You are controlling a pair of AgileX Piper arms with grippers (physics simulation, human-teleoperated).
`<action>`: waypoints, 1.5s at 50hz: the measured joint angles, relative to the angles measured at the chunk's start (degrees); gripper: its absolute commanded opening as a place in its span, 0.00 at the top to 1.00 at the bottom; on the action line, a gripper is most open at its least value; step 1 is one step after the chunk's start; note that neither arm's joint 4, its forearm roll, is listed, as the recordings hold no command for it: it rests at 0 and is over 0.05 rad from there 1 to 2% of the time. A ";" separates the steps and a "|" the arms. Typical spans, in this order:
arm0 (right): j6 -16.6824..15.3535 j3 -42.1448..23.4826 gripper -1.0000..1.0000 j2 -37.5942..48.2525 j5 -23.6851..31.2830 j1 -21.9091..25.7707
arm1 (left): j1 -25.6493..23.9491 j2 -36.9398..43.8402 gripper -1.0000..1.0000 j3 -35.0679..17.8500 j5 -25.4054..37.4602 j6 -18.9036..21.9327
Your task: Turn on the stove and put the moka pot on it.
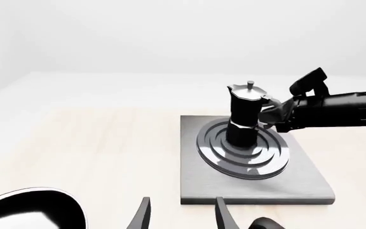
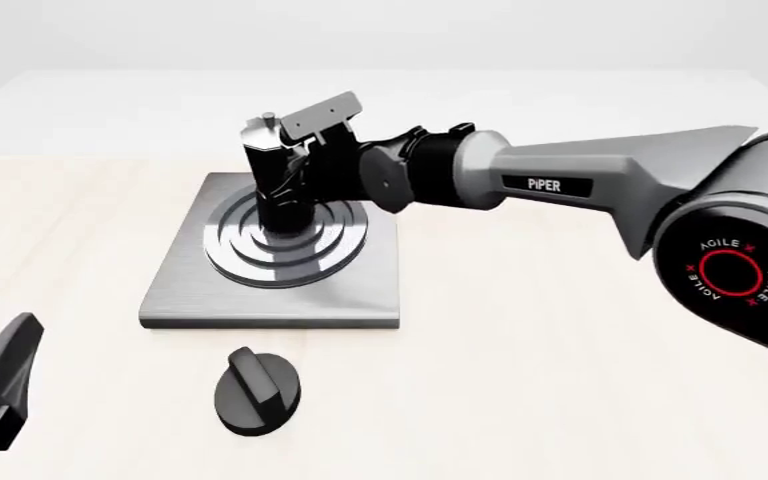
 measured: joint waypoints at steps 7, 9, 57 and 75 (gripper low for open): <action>-0.24 -0.33 1.00 0.16 0.20 -0.01 | -0.02 0.00 0.00 0.00 -0.02 0.04; -0.25 -0.32 1.00 0.16 0.22 0.03 | -0.01 0.00 0.00 0.00 -0.03 0.06; -8.45 26.71 0.00 -36.73 4.87 0.81 | -0.75 0.00 0.00 -0.02 -1.28 0.58; -4.55 44.17 0.00 -56.33 0.36 -0.34 | -2.24 -0.03 0.00 -0.02 -2.21 0.86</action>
